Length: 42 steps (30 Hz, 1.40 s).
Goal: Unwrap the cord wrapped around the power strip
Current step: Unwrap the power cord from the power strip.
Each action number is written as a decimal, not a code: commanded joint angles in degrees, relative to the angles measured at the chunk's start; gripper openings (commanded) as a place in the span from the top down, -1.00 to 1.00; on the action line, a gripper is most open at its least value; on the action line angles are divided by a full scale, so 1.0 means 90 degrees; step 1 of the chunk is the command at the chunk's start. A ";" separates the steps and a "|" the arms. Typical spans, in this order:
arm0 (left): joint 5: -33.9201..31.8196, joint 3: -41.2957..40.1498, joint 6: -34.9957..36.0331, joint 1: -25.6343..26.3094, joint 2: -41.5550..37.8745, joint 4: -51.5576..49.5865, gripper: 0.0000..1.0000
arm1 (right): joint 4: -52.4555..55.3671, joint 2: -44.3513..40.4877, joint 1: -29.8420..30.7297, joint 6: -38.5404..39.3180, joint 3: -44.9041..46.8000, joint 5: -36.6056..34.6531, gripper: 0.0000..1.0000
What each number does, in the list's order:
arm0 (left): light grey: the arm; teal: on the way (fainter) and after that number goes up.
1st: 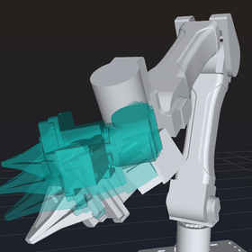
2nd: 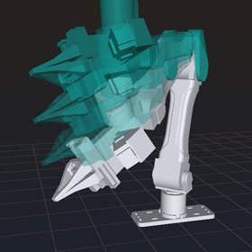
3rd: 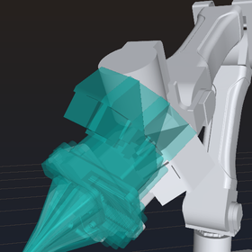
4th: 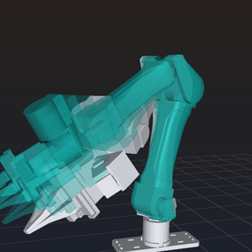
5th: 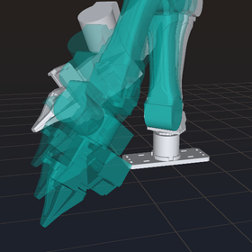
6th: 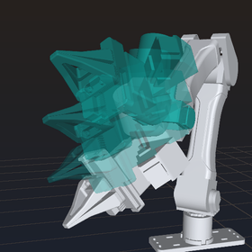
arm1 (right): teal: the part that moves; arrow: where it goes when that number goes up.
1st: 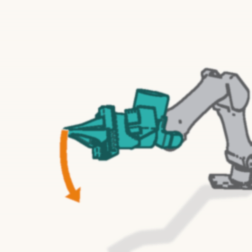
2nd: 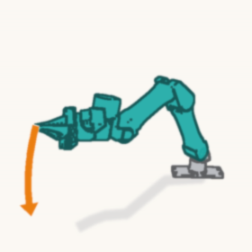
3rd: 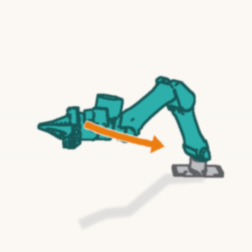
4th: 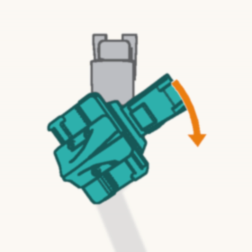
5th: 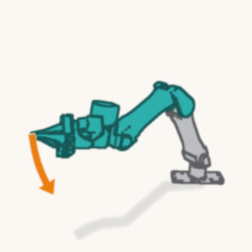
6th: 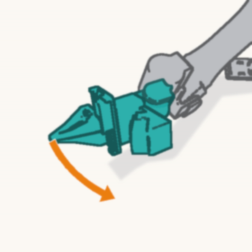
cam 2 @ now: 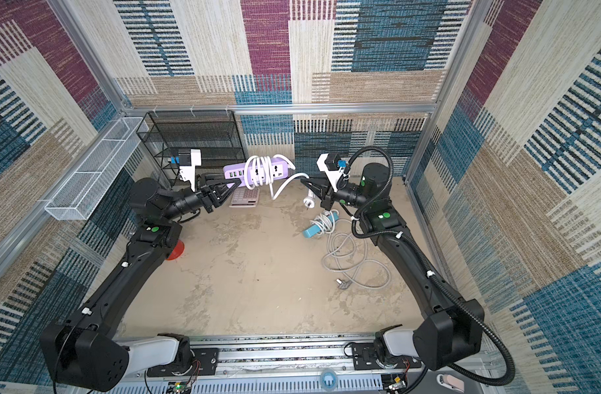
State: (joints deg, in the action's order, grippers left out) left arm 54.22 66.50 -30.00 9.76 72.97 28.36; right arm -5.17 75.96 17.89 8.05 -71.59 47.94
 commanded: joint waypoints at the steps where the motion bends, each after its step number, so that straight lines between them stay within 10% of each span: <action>1: -0.0201 -0.0014 0.0201 -0.0005 -0.0032 0.0208 1.00 | 0.0142 -0.0046 0.0317 0.0063 0.0233 -0.0060 1.00; 23: -0.0068 -0.0067 -0.0249 -0.0005 -0.0148 0.0677 1.00 | -0.1595 0.2360 0.0942 -0.1024 0.0493 -0.0185 1.00; 42: 0.0623 0.0125 -0.0506 0.0409 0.0122 0.1034 1.00 | -0.1447 0.4355 -0.0099 -0.1812 -0.2448 -0.0337 1.00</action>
State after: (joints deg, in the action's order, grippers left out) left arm 58.54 66.89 -34.28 13.02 73.82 34.41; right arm -18.61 114.39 17.78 -7.05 -90.35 45.87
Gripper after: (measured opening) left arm 0.341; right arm 0.092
